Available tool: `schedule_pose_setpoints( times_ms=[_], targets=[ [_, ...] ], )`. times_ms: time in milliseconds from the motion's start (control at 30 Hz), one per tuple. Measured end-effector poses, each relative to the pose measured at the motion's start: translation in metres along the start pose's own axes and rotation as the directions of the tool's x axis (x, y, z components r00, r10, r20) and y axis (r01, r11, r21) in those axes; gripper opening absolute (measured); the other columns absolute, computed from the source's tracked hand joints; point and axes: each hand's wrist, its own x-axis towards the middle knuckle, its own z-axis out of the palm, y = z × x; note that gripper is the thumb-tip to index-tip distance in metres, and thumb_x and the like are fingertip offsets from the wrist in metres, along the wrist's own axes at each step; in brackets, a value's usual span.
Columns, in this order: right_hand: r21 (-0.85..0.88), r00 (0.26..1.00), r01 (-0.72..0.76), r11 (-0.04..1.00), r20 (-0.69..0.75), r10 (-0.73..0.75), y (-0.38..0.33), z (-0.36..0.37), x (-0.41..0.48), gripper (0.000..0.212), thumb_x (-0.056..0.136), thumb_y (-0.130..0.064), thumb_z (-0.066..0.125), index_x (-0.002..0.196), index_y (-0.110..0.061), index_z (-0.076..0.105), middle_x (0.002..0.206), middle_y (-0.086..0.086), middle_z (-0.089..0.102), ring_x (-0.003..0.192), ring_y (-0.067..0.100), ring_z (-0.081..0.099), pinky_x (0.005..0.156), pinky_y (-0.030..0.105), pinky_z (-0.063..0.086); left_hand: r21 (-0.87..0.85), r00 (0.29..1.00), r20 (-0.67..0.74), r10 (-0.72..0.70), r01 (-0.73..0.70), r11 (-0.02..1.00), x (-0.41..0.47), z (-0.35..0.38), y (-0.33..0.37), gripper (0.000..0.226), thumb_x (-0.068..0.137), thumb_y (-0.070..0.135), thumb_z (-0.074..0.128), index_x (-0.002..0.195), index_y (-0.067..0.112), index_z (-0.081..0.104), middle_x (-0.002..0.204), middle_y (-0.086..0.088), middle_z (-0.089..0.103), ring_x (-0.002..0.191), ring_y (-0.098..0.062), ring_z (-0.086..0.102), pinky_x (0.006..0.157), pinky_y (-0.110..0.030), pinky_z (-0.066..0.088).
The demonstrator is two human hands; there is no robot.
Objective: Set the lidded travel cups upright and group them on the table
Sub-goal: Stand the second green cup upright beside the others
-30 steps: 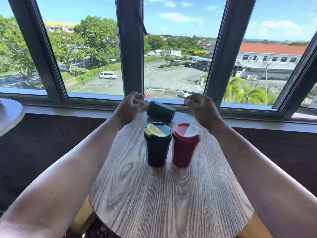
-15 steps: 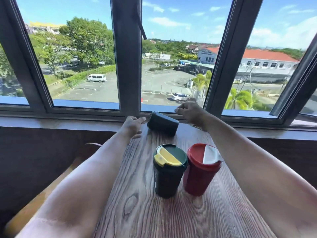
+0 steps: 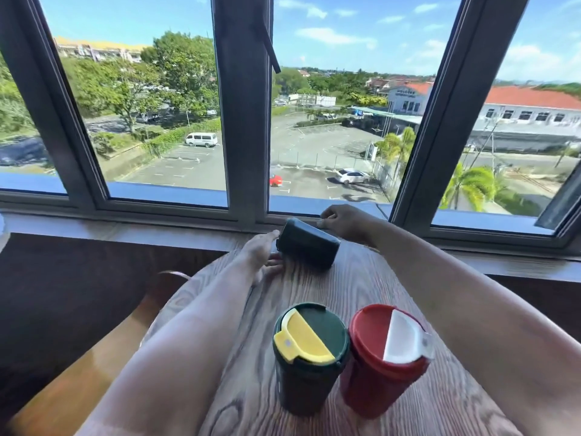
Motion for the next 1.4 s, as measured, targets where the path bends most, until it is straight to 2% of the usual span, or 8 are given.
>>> schedule_pose_setpoints(
  times_ms=[100, 300, 567, 733, 900, 1033, 1233, 1400],
  targets=[
    [0.076, 0.999, -0.032, 0.997, 0.035, 0.029, 0.006, 0.010, 0.005, 0.034, 0.095, -0.030, 0.058, 0.122, -0.011, 0.062, 0.124, 0.008, 0.060, 0.104, 0.022, 0.054, 0.087, 0.033, 0.043, 0.013, 1.000, 0.003, 0.024, -0.024, 1.000, 0.007, 0.004, -0.004, 0.037, 0.103, 0.039, 0.045, 0.126, 0.012, 0.055, 0.094, -0.012, 0.064, 0.085, -0.027, 0.064, 0.092, -0.045, 0.055],
    [0.102, 0.999, -0.030, 0.994, 0.034, 0.027, 0.015, 0.019, 0.007, 0.032, 0.093, -0.030, 0.060, 0.118, -0.010, 0.063, 0.114, 0.008, 0.063, 0.105, 0.025, 0.058, 0.093, 0.039, 0.046, 0.021, 0.998, -0.036, 0.048, -0.048, 0.999, 0.008, 0.015, 0.000, 0.044, 0.101, 0.042, 0.049, 0.132, 0.010, 0.055, 0.129, -0.014, 0.063, 0.091, -0.026, 0.068, 0.074, -0.036, 0.060],
    [0.244, 1.000, -0.016, 0.970, 0.017, 0.012, 0.029, 0.011, -0.007, 0.049, 0.090, -0.046, 0.063, 0.126, -0.013, 0.061, 0.115, 0.008, 0.066, 0.101, 0.024, 0.062, 0.083, 0.037, 0.049, 0.081, 0.959, -0.052, 0.279, -0.275, 0.958, -0.015, 0.016, 0.010, 0.019, 0.099, 0.033, 0.059, 0.097, 0.014, 0.059, 0.108, -0.016, 0.068, 0.079, -0.027, 0.071, 0.085, -0.046, 0.060],
    [0.462, 0.997, -0.059, 0.885, 0.076, 0.027, 0.033, 0.011, -0.029, 0.041, 0.093, -0.050, 0.057, 0.128, -0.030, 0.057, 0.119, 0.001, 0.063, 0.110, 0.024, 0.060, 0.090, 0.042, 0.054, 0.204, 0.925, -0.028, 0.379, -0.366, 0.908, -0.030, 0.021, 0.016, 0.026, 0.095, 0.031, 0.067, 0.102, 0.010, 0.054, 0.107, -0.017, 0.068, 0.085, -0.035, 0.075, 0.075, -0.050, 0.062],
    [0.634, 1.000, -0.009, 0.774, 0.026, -0.010, 0.043, 0.019, -0.045, 0.036, 0.093, -0.039, 0.062, 0.125, -0.024, 0.062, 0.120, 0.005, 0.068, 0.112, 0.028, 0.064, 0.075, 0.033, 0.058, 0.273, 0.934, 0.060, 0.351, -0.354, 0.895, -0.042, 0.026, 0.026, 0.029, 0.093, 0.018, 0.070, 0.116, 0.004, 0.059, 0.110, -0.021, 0.067, 0.074, -0.028, 0.070, 0.069, -0.039, 0.063],
    [0.668, 0.997, 0.066, 0.741, -0.016, -0.075, 0.050, 0.014, -0.061, 0.037, 0.089, -0.030, 0.069, 0.123, -0.018, 0.064, 0.113, 0.010, 0.072, 0.104, 0.031, 0.070, 0.082, 0.037, 0.061, 0.352, 0.928, 0.165, 0.333, -0.371, 0.859, -0.059, 0.023, 0.039, 0.026, 0.090, 0.018, 0.073, 0.110, 0.002, 0.066, 0.102, -0.019, 0.071, 0.076, -0.028, 0.068, 0.077, -0.041, 0.061],
    [0.647, 0.985, 0.120, 0.753, 0.018, -0.173, 0.054, 0.000, -0.098, 0.036, 0.079, -0.029, 0.076, 0.111, -0.015, 0.069, 0.107, 0.011, 0.075, 0.099, 0.025, 0.072, 0.085, 0.039, 0.059, 0.439, 0.916, 0.259, 0.306, -0.393, 0.808, -0.097, 0.012, 0.052, 0.039, 0.082, 0.020, 0.081, 0.113, 0.003, 0.064, 0.100, -0.020, 0.072, 0.070, -0.031, 0.070, 0.068, -0.041, 0.064],
    [0.648, 0.978, 0.083, 0.757, 0.094, -0.188, 0.062, 0.001, -0.117, 0.045, 0.073, -0.034, 0.075, 0.111, -0.011, 0.070, 0.110, 0.016, 0.074, 0.104, 0.032, 0.070, 0.088, 0.041, 0.057, 0.488, 0.916, 0.298, 0.270, -0.389, 0.782, -0.118, 0.014, 0.045, 0.033, 0.080, 0.019, 0.082, 0.108, 0.008, 0.069, 0.096, -0.021, 0.069, 0.064, -0.025, 0.069, 0.061, -0.033, 0.063]
  ],
)
